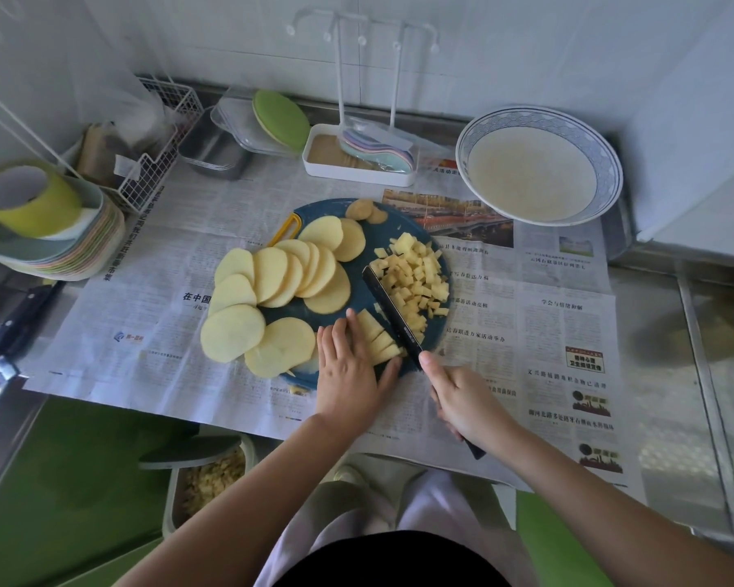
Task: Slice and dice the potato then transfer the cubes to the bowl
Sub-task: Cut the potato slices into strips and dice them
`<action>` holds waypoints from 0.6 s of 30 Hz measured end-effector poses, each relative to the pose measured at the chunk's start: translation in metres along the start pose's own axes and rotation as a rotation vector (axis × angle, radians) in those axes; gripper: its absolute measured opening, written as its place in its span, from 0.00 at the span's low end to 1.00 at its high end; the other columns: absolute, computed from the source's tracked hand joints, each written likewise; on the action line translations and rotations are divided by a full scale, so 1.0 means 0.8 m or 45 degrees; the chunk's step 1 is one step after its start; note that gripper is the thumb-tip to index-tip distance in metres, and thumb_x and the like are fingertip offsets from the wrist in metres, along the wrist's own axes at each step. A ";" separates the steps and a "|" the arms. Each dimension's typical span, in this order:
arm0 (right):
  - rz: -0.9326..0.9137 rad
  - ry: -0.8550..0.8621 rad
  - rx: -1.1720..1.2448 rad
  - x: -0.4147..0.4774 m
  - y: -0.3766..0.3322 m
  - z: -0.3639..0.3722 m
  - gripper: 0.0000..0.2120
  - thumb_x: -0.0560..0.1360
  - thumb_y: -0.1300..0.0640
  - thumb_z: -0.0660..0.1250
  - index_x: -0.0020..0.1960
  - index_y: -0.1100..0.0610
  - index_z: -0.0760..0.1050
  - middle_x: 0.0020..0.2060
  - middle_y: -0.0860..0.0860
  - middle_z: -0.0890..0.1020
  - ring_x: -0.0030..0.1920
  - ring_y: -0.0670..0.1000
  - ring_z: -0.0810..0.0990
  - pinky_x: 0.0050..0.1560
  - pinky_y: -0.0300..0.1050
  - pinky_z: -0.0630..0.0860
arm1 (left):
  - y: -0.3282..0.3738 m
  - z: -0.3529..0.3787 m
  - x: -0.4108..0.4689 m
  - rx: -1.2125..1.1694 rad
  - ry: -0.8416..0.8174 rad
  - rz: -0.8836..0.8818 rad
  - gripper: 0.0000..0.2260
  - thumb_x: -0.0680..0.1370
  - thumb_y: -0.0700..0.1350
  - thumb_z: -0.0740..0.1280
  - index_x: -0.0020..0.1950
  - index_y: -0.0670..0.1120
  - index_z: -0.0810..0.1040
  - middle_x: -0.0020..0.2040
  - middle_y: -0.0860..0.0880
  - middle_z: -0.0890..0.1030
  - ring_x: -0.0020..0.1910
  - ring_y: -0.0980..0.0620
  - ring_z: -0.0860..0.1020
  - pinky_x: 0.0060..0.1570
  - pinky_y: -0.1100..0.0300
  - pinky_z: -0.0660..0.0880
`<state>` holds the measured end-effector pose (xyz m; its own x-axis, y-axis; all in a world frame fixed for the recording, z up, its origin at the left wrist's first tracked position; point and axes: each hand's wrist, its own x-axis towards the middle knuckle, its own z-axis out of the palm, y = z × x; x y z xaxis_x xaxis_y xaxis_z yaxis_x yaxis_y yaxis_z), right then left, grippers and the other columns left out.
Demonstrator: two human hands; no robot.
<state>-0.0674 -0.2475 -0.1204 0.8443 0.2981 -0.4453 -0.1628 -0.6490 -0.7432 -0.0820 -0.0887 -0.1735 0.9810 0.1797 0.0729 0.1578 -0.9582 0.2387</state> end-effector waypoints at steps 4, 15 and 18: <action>0.008 0.054 -0.020 -0.004 -0.004 0.017 0.30 0.79 0.36 0.48 0.32 0.59 0.64 0.23 0.55 0.66 0.24 0.52 0.67 0.31 0.51 0.71 | 0.002 0.001 0.000 -0.015 0.007 -0.024 0.39 0.76 0.63 0.53 0.72 0.31 0.63 0.60 0.35 0.71 0.63 0.37 0.63 0.66 0.39 0.65; 0.004 -0.064 -0.017 0.001 -0.013 -0.020 0.29 0.79 0.37 0.48 0.32 0.58 0.64 0.17 0.47 0.64 0.18 0.46 0.64 0.25 0.39 0.67 | 0.006 0.001 0.001 -0.017 0.034 -0.021 0.36 0.76 0.60 0.54 0.70 0.30 0.65 0.60 0.35 0.71 0.62 0.38 0.64 0.66 0.39 0.65; -0.033 -0.083 -0.077 -0.009 -0.015 -0.025 0.28 0.79 0.37 0.48 0.31 0.57 0.63 0.18 0.47 0.63 0.19 0.45 0.62 0.27 0.42 0.66 | 0.000 0.001 0.000 -0.059 0.028 -0.022 0.37 0.78 0.63 0.51 0.72 0.32 0.63 0.61 0.35 0.72 0.63 0.39 0.63 0.68 0.41 0.62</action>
<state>-0.0614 -0.2555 -0.0982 0.8124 0.3592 -0.4594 -0.1086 -0.6808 -0.7243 -0.0819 -0.0888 -0.1743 0.9755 0.2011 0.0896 0.1685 -0.9437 0.2845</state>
